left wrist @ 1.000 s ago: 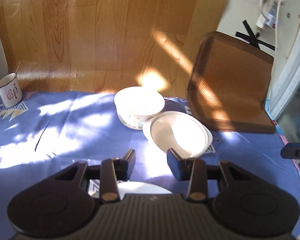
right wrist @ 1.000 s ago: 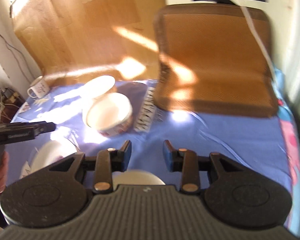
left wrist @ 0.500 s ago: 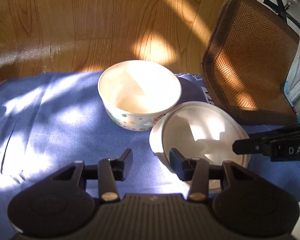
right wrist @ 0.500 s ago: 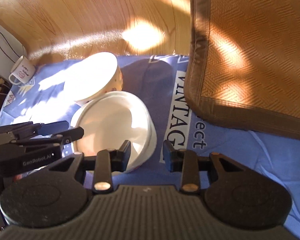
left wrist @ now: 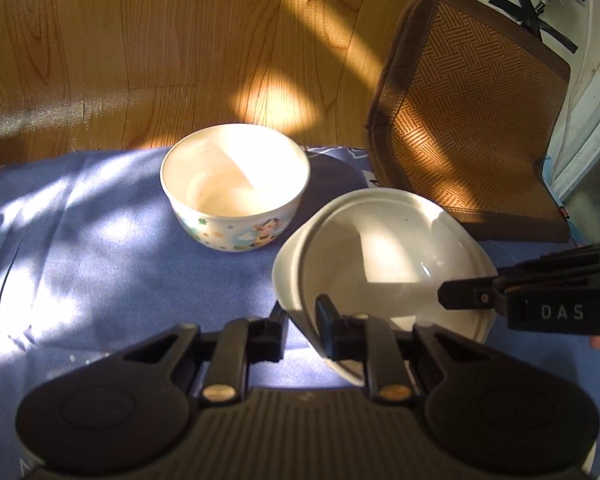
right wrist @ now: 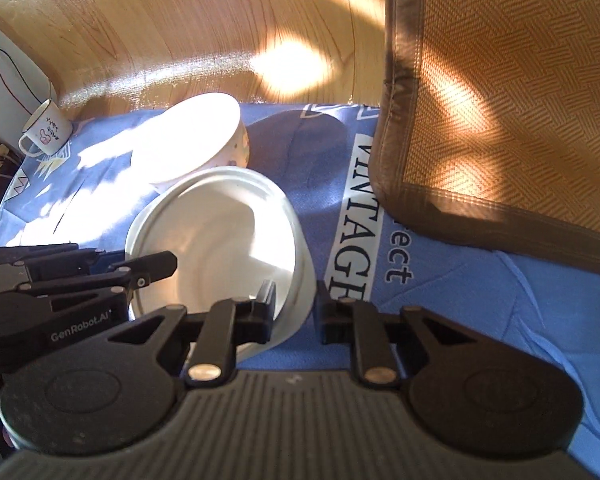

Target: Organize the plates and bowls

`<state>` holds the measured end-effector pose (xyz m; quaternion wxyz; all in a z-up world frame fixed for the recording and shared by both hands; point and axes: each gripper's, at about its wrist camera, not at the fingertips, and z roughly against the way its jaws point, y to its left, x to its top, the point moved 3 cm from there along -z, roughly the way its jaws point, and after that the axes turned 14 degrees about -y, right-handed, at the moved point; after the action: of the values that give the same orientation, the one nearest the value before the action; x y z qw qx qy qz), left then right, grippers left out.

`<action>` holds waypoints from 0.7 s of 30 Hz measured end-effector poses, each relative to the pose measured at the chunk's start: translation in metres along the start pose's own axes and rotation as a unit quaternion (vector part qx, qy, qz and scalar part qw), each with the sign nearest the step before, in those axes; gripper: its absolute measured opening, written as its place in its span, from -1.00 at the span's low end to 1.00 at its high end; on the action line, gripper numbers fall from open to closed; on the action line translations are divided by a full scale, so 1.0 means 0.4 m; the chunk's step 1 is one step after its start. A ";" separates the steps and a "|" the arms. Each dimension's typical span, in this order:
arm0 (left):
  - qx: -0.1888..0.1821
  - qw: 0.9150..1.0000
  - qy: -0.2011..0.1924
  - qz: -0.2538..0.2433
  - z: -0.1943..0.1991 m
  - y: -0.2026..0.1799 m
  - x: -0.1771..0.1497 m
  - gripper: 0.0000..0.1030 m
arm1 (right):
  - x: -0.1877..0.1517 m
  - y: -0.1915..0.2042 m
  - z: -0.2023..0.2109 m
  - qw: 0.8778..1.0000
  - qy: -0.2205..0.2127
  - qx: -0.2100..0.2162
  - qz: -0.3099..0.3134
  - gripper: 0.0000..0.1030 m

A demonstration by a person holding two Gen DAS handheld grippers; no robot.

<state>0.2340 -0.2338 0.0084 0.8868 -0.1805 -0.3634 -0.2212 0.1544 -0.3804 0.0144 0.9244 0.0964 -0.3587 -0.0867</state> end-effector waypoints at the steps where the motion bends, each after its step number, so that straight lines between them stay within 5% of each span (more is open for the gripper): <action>1: -0.001 1.000 -0.003 -0.001 0.015 -0.010 0.002 -0.69 | -0.001 0.000 0.015 1.000 -0.004 0.000 0.001 -0.57; 21: -0.057 0.997 -0.023 -0.055 0.277 -0.281 -0.116 -0.67 | -0.175 -0.069 0.379 0.997 -0.074 -0.024 0.000 -0.57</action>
<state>0.0830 -0.2624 0.0670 0.8530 -0.2157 -0.3797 -0.2858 -0.0021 -0.4084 0.0724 0.8971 0.0678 -0.4244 -0.1021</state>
